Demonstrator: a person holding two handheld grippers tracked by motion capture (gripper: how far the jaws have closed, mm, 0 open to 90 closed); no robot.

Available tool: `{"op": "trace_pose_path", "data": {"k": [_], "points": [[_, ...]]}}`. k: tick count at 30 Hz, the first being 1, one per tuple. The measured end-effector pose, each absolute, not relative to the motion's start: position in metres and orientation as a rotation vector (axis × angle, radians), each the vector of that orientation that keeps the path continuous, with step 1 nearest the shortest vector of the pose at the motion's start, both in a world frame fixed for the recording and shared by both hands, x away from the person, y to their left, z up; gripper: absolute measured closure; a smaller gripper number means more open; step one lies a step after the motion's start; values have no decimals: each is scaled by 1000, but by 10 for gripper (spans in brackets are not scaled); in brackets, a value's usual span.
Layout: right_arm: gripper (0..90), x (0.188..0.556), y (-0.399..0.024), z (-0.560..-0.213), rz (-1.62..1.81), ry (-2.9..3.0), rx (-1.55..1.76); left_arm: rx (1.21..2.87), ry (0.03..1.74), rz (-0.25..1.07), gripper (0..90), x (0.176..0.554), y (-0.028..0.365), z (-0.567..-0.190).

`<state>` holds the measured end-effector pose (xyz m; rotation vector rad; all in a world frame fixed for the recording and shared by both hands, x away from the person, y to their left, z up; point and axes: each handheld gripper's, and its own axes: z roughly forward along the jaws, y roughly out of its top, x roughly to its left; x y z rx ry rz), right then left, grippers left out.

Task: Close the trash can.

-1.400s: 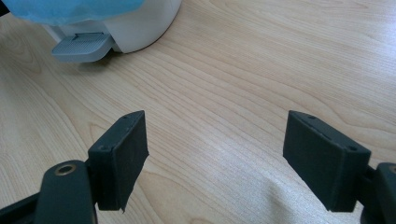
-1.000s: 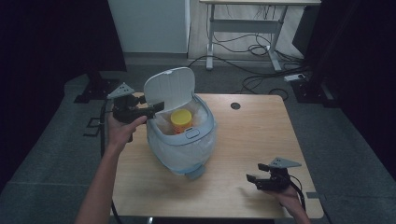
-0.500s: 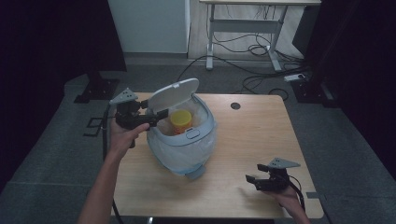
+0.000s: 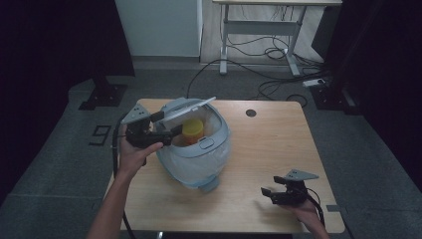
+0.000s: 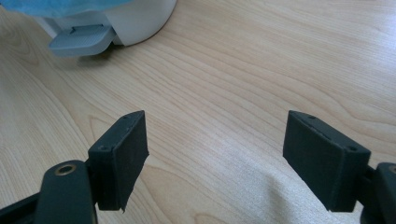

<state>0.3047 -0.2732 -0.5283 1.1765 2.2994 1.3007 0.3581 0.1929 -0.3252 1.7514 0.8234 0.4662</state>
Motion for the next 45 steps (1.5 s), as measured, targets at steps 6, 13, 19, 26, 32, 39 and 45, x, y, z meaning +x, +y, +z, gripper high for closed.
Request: {"op": "trace_pose_path", "data": {"k": [6, 13, 19, 26, 32, 39, 45], "points": [[215, 305, -274, -528, 1299, 2299, 1180, 1756, 826, 488, 143, 353, 189, -325], [215, 304, -273, -529, 1297, 2299, 1185, 1766, 816, 470, 139, 346, 186, -327], [215, 303, -272, -529, 1296, 2303, 1181, 1766, 809, 470, 133, 339, 183, -326], [215, 302, -273, -530, 1288, 2307, 1185, 1763, 805, 494, 127, 334, 179, -327], [215, 302, -273, -530, 1286, 2304, 1190, 1783, 802, 511, 119, 331, 177, -327], [213, 302, -274, -530, 1286, 2301, 1195, 1767, 791, 442, 127, 330, 178, -327], [213, 302, -274, -530, 1284, 2304, 1190, 1769, 798, 392, 112, 339, 177, -330]]}}
